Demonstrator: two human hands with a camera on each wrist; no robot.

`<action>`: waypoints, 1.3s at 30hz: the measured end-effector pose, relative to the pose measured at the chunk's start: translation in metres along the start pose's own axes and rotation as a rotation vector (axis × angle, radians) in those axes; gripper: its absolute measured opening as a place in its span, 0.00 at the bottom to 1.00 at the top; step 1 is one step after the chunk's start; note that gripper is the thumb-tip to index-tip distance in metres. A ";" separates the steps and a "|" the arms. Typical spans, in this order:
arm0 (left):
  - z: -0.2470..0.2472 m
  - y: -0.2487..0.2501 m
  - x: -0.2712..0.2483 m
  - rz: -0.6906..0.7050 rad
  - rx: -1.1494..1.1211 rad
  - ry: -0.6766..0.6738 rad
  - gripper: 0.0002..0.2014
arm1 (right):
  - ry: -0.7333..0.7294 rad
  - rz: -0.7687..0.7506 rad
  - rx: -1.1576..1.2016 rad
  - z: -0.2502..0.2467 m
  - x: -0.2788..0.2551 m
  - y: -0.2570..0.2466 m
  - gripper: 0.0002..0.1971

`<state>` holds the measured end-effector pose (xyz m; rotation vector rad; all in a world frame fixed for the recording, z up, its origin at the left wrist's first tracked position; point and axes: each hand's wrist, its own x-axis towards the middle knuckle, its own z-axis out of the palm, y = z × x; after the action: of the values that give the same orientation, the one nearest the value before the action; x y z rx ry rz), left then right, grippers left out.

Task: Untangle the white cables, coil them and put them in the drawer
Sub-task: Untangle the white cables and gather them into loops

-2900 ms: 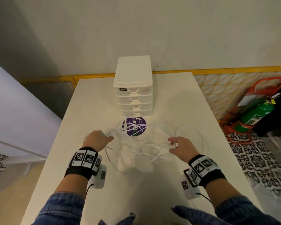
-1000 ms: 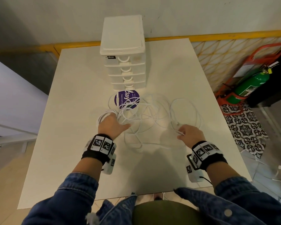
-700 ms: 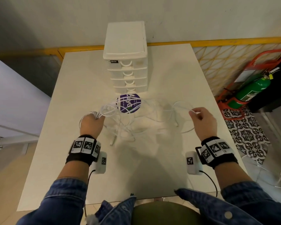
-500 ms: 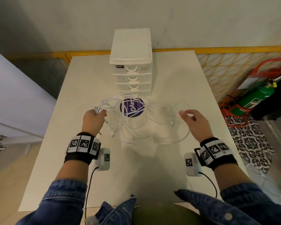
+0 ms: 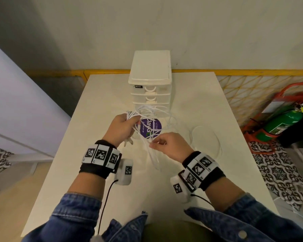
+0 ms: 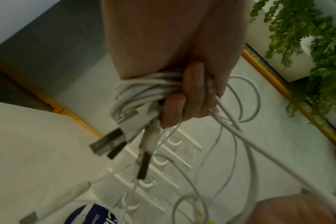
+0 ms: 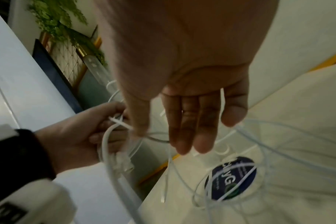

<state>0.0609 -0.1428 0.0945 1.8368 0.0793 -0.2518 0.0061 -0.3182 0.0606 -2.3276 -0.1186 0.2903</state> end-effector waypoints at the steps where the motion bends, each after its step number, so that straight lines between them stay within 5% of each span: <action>1: -0.001 -0.001 0.001 -0.003 -0.015 -0.003 0.14 | 0.010 -0.023 0.048 0.002 0.001 0.001 0.10; 3: -0.007 -0.005 0.002 -0.009 -0.024 -0.022 0.17 | 0.060 -0.018 0.162 -0.003 0.003 0.008 0.04; 7: -0.003 -0.010 0.001 -0.034 0.127 -0.071 0.20 | 0.126 -0.006 0.453 -0.020 0.003 0.002 0.08; 11: 0.001 -0.016 0.007 -0.058 0.200 0.111 0.24 | 0.285 -0.008 0.737 -0.040 -0.004 -0.007 0.09; 16: -0.030 -0.035 0.019 -0.193 0.031 0.283 0.29 | 0.715 0.147 0.395 -0.071 -0.009 0.046 0.14; 20: -0.038 -0.040 0.026 -0.196 0.003 0.327 0.28 | 0.811 0.367 0.214 -0.060 -0.021 0.091 0.15; 29: -0.040 -0.037 0.031 -0.182 -0.198 0.239 0.22 | 0.643 0.563 0.073 -0.044 -0.029 0.117 0.19; 33: -0.053 -0.039 0.033 -0.135 -0.137 0.316 0.23 | 0.580 0.442 0.092 -0.052 -0.035 0.119 0.15; 39: -0.049 -0.054 0.034 -0.130 0.162 0.277 0.26 | 0.262 0.409 -0.029 -0.032 -0.039 0.122 0.20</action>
<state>0.0900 -0.0839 0.0489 2.0218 0.3819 -0.0949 -0.0248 -0.4322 0.0011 -2.3816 0.4887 0.1810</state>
